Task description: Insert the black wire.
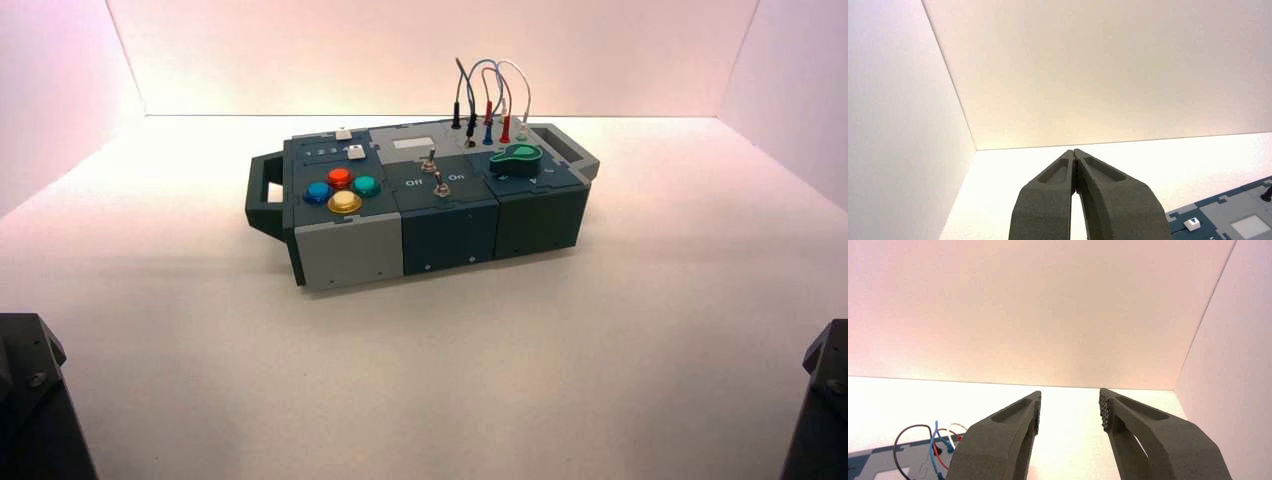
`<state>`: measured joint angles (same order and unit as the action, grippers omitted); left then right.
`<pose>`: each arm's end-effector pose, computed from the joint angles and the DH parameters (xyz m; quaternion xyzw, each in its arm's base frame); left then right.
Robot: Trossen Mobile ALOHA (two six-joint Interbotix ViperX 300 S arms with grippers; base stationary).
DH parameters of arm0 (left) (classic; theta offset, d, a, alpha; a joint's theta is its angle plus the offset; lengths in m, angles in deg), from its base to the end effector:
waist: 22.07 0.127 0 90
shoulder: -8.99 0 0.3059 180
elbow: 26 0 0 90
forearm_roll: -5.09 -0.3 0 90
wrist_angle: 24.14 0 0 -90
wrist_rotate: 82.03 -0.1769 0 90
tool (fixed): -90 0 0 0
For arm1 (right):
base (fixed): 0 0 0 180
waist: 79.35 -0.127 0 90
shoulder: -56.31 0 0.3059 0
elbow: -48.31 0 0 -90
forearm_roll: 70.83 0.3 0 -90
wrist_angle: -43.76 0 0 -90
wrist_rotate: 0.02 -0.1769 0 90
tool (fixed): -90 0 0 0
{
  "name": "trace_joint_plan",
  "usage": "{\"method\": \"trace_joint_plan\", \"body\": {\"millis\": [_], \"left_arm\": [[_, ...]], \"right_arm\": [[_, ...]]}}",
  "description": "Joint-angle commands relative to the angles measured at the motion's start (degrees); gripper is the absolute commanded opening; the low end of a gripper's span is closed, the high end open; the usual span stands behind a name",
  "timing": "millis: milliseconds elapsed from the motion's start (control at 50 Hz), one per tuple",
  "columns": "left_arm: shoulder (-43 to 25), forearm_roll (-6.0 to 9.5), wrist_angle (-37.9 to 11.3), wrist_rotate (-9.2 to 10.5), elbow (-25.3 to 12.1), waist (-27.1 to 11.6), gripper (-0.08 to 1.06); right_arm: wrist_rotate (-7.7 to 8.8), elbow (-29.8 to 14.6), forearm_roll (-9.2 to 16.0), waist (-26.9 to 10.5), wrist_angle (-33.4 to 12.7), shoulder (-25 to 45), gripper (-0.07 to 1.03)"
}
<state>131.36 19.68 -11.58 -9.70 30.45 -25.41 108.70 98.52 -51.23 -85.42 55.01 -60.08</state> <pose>0.2830 -0.0068 0.2265 0.0355 0.1035 -0.0048 0.9940 0.3098 0.0213 0.2395 -0.0052 0.1147 0.0196 0.9932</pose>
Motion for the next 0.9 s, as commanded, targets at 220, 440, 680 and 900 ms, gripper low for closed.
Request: {"method": "trace_joint_plan", "body": {"millis": [220,440,680,900], "left_arm": [[0.2,-0.09,-0.5,-0.18,-0.6,0.4,-0.03],[0.4,-0.44,-6.9,-0.18,-3.1,-1.2,-0.03],[0.2,-1.76,-16.7,-2.02,-6.1,-5.1,-0.03],[-0.4,-1.85,-21.6,-8.26,-7.1,-10.0,-0.03]], "right_arm": [[-0.09,-1.0,-0.1,-0.1,0.0,0.4,0.62],[-0.26,-3.1,0.3,-0.2,-5.8,0.5,0.62],[-0.09,-8.5,-0.1,-2.0,-19.6,0.3,0.62],[-0.09,-12.6,0.2,-2.8,-31.7,4.0,0.62]]}}
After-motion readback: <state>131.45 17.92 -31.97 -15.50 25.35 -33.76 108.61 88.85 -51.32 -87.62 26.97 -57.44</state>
